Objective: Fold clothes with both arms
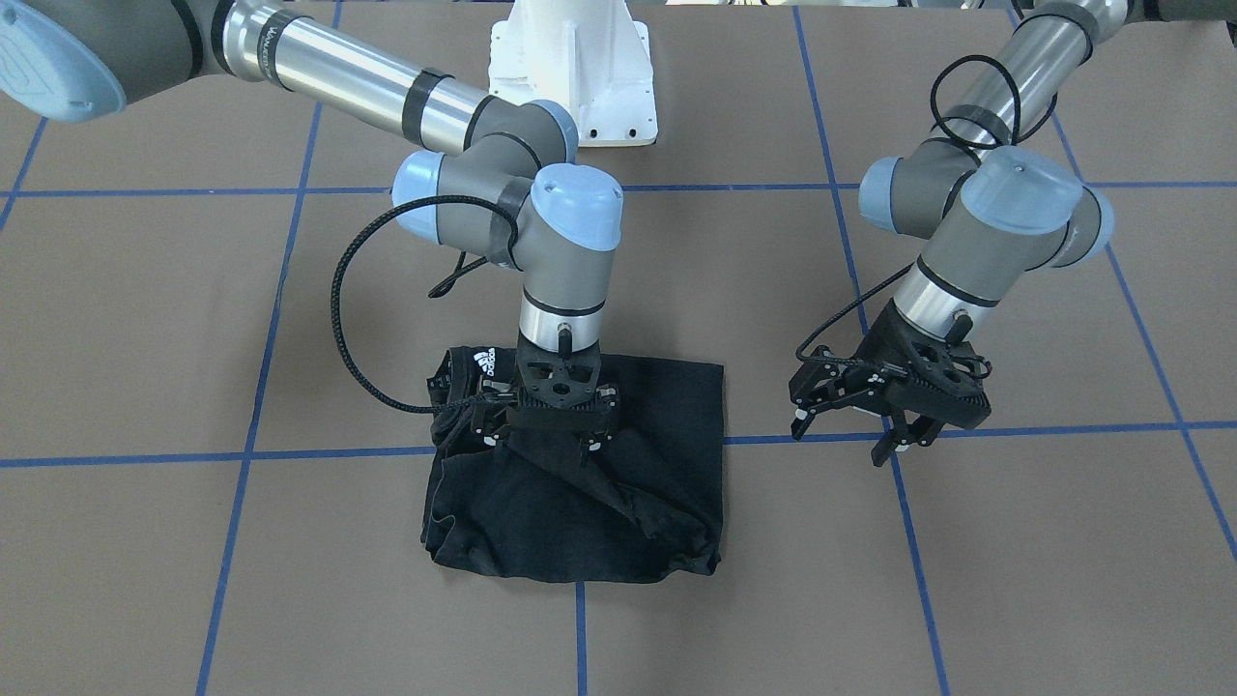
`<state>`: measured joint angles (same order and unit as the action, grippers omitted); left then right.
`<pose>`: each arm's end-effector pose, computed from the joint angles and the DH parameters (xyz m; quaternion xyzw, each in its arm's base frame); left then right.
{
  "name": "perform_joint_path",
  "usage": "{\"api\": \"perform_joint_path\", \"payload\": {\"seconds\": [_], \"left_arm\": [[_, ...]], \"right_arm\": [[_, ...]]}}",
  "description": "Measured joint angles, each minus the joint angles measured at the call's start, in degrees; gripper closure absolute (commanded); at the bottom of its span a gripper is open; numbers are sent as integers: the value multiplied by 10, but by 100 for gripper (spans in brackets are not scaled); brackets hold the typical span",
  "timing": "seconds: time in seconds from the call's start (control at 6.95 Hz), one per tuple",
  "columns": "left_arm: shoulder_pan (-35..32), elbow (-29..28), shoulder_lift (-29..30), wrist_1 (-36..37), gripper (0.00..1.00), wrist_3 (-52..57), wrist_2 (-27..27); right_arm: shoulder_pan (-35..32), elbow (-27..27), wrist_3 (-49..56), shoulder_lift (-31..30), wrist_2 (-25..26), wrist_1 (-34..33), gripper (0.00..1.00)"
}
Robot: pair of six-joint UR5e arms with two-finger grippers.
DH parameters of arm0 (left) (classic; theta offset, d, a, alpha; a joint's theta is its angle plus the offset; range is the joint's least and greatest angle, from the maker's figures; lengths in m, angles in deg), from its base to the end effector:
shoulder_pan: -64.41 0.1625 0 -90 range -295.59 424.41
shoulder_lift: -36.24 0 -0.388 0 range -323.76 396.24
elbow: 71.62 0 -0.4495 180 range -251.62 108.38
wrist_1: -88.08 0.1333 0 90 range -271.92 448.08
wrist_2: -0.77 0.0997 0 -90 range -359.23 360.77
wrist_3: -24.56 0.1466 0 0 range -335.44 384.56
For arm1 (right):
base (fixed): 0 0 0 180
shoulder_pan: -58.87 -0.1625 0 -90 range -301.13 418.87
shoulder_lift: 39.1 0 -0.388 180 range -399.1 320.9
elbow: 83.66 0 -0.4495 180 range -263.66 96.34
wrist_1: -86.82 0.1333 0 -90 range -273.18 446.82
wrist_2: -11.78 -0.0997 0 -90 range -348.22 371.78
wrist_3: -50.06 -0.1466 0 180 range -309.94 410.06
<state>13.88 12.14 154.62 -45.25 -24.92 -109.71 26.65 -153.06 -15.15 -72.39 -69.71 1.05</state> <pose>0.4243 -0.6443 0.3008 0.2749 0.4795 0.0235 0.8330 -0.6427 -0.5882 0.1565 0.2253 -0.2689 0.0862 0.9325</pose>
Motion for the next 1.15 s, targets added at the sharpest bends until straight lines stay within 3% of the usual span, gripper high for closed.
{"api": "perform_joint_path", "payload": {"seconds": [0.43,0.86,1.01,1.15], "left_arm": [[0,6,-9,-1,0,-1,0],[0,10,-13,-1,0,-1,0],[0,11,-13,-1,0,-2,0],[0,10,-13,-1,0,-2,0]], "right_arm": [[49,-25,24,-8,52,-64,35],[63,-31,86,-24,75,-80,60],[63,-31,100,-26,77,-80,86],[62,-31,113,-26,78,-80,100]]}}
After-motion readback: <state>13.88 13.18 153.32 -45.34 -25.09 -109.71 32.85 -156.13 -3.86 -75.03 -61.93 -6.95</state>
